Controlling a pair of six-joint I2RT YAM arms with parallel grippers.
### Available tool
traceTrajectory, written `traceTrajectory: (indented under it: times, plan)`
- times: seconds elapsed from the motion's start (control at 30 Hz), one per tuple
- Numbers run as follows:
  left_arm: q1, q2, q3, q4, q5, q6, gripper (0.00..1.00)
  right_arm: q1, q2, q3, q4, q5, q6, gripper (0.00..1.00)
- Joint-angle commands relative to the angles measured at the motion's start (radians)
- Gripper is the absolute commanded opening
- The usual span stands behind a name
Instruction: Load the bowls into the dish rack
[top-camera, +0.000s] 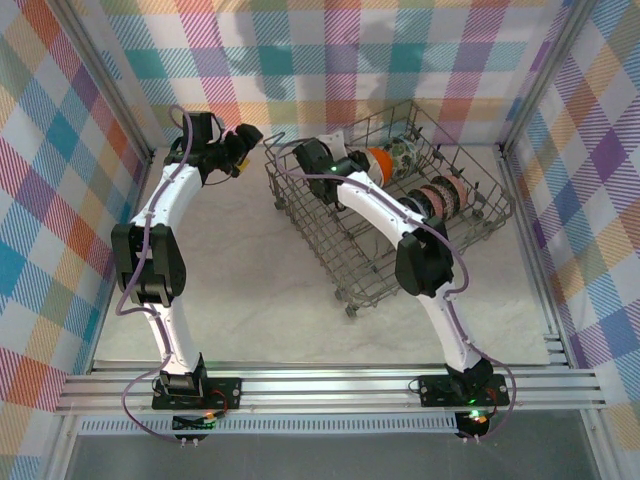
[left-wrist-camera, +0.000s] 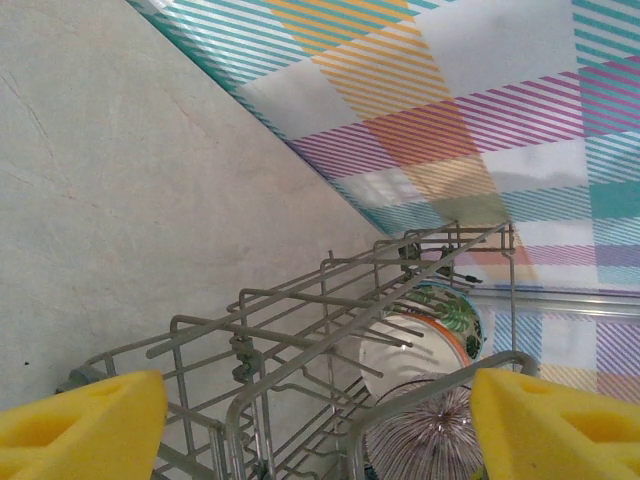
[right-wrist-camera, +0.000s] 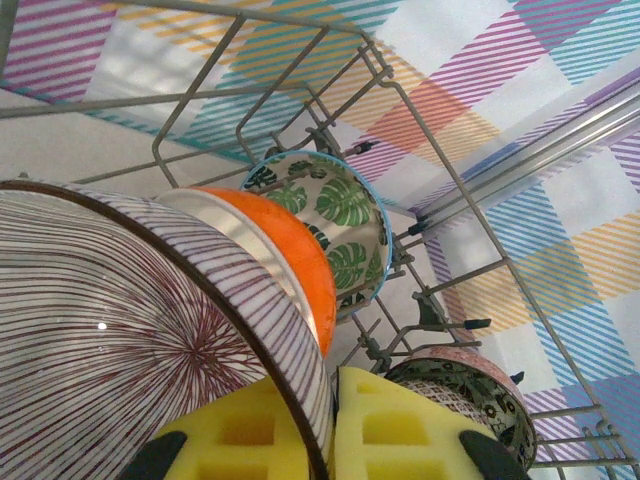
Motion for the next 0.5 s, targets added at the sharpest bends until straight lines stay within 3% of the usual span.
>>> traceTrajectory:
  times: [0.0, 0.47]
  plan:
    - [0.002, 0.003, 0.012, -0.013, 0.028, 0.020, 0.79, 0.006, -0.002, 0.046, 0.004, 0.063, -0.019, 0.01]
    - [-0.001, 0.005, 0.011, -0.008, 0.034, 0.017, 0.78, 0.036, 0.028, 0.044, 0.002, 0.068, -0.032, 0.03]
